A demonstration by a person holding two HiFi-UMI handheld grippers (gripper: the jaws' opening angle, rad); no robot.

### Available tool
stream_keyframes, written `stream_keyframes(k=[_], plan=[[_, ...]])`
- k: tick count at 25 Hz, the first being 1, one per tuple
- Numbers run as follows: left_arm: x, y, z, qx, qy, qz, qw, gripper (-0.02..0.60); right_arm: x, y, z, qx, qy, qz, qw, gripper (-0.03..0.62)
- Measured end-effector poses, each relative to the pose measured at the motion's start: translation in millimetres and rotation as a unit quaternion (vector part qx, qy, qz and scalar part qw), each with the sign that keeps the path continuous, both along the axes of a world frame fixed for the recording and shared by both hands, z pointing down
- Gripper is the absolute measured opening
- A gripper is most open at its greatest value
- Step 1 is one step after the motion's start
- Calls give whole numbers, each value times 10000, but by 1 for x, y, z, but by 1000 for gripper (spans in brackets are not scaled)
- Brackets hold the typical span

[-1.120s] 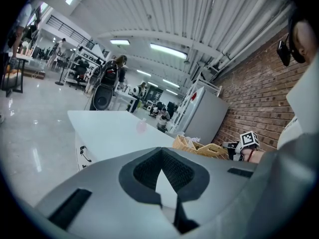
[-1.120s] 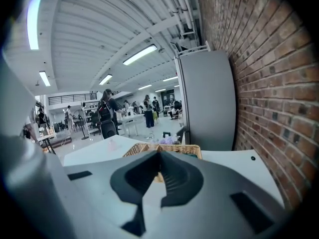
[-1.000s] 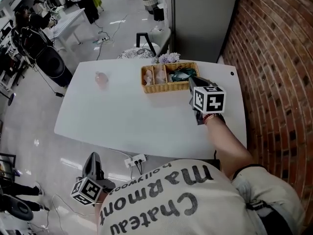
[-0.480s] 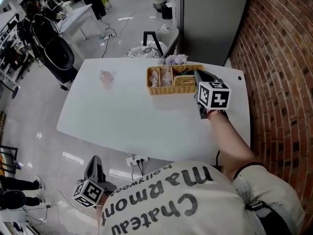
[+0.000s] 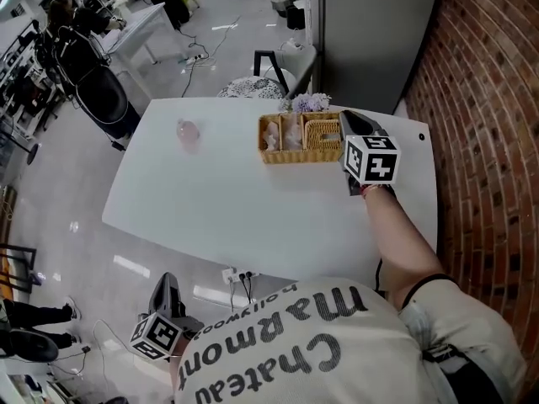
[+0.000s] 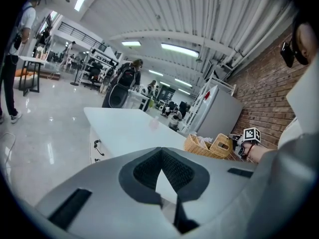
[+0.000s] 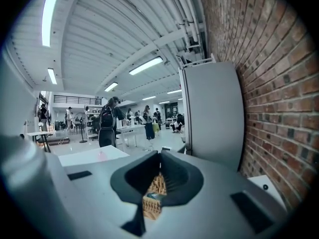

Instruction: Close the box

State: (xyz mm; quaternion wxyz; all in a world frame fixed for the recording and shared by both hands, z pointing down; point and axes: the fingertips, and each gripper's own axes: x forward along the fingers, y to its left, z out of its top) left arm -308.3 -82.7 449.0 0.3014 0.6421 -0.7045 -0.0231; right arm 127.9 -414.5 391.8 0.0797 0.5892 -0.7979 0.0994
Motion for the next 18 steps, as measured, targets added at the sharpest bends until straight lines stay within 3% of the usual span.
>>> stream_keyframes(k=[9, 18], plan=[[2, -4, 3, -89, -50, -177, 9998, 0, 5, -29, 7, -11, -318, 46, 9995, 20], [3, -8, 8, -302, -163, -260, 9991, 0, 5, -60, 20, -125, -245, 37, 9996, 20]])
